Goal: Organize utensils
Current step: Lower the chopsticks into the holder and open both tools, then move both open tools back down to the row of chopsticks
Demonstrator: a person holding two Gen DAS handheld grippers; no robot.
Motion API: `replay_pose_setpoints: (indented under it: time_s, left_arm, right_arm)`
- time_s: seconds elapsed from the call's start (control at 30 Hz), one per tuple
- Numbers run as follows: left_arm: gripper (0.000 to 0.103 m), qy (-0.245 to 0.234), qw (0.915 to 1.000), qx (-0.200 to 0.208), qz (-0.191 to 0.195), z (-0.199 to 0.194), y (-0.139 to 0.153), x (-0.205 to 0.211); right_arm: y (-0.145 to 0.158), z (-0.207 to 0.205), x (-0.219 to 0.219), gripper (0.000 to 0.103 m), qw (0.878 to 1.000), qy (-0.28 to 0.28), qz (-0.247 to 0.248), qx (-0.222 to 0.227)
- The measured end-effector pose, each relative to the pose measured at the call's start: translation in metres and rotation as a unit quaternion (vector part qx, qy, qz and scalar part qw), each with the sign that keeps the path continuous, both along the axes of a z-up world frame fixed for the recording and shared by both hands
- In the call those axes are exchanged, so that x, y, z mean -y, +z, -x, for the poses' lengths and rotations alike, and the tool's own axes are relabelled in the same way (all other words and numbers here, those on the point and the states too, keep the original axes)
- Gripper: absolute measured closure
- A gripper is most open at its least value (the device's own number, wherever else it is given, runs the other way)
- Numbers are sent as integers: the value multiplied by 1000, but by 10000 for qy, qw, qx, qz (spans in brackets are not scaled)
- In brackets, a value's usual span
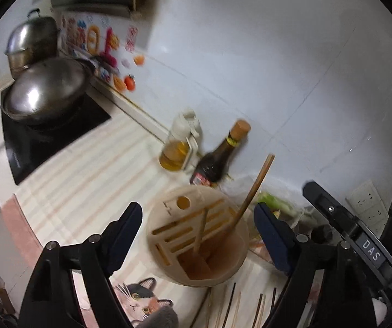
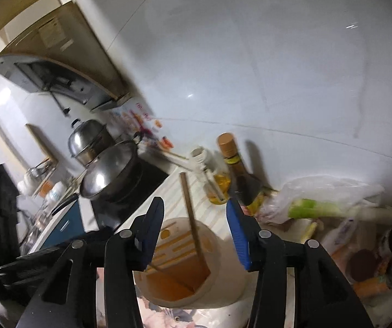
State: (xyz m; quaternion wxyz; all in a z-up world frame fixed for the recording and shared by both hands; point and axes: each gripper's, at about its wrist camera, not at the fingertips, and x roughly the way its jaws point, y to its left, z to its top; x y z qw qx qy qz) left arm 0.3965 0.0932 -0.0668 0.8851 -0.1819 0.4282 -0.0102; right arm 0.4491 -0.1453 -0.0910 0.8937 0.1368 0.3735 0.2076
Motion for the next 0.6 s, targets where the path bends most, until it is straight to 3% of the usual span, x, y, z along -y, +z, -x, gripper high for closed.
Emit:
replay_pose_setpoints:
  time_s: [0.03, 0.13, 0.23, 0.4, 0.6]
  left_arm:
    - [19, 44, 10000, 18, -53, 3, 2, -3]
    - [0, 143, 9996, 96, -236, 17, 6, -6]
    - [0, 243, 9980, 114, -572, 35, 4, -3]
    - [0, 242, 9970, -185, -715, 63, -23, 3]
    - [0, -76, 9906, -956, -972, 94, -93, 28]
  right_arm:
    - [1, 3, 5, 49, 10000, -81, 7, -10]
    - [4, 15, 17, 43, 9995, -303, 85, -84]
    - [3, 33, 27, 31, 9978, -539, 326, -191]
    - [-22, 67, 48, 27, 9924, -875, 628, -592]
    - [-87, 109, 74, 21, 9801, -1072, 859, -1431]
